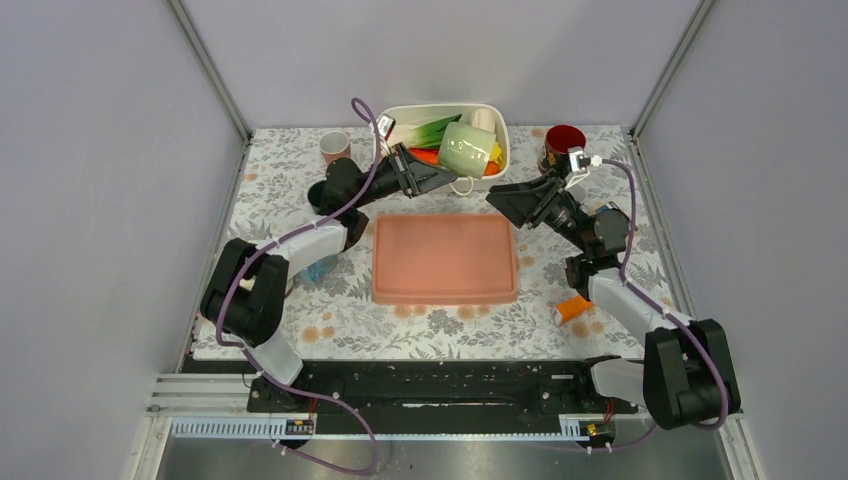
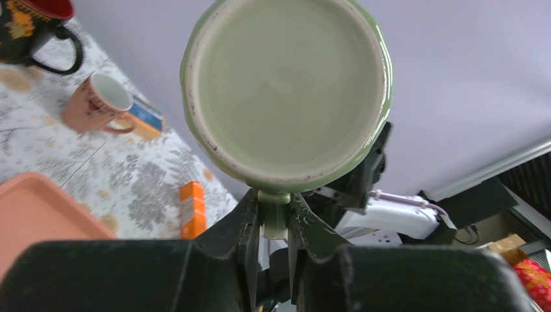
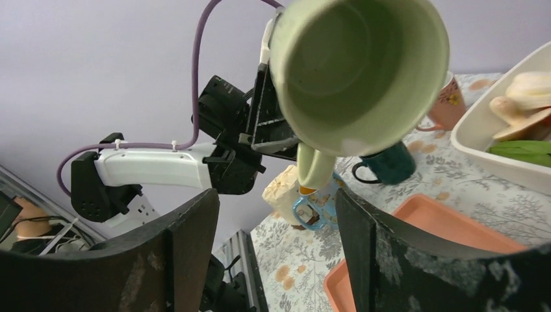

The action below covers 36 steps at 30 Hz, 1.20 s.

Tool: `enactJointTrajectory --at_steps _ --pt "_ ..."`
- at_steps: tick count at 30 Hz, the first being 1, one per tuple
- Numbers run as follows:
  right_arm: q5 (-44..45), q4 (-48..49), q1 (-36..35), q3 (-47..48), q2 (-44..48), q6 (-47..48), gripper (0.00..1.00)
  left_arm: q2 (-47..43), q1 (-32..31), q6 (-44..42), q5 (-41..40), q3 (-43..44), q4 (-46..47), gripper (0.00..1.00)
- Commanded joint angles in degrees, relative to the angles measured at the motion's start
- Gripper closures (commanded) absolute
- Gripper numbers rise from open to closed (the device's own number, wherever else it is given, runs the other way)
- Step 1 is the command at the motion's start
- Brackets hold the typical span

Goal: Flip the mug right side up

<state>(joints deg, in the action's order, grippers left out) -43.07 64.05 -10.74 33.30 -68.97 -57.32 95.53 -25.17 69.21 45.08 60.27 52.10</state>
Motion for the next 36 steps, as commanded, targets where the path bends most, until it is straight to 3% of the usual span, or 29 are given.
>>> enactJointTrajectory --at_steps 1,27,36 --pt "4.5 8.2 -3.8 2.7 -3.8 -0.2 0.28 -2.2 -0.1 9.5 -5.3 -2.3 27.5 1.0" --pt "7.8 12.7 -9.2 7.4 -12.5 -2.6 0.39 -0.2 -2.0 8.2 -7.8 -6.8 31.5 1.0" --pt "9.1 15.6 -9.8 9.0 -15.9 -5.8 0.5 0.5 -3.6 7.8 -7.3 -6.8 31.6 1.0"
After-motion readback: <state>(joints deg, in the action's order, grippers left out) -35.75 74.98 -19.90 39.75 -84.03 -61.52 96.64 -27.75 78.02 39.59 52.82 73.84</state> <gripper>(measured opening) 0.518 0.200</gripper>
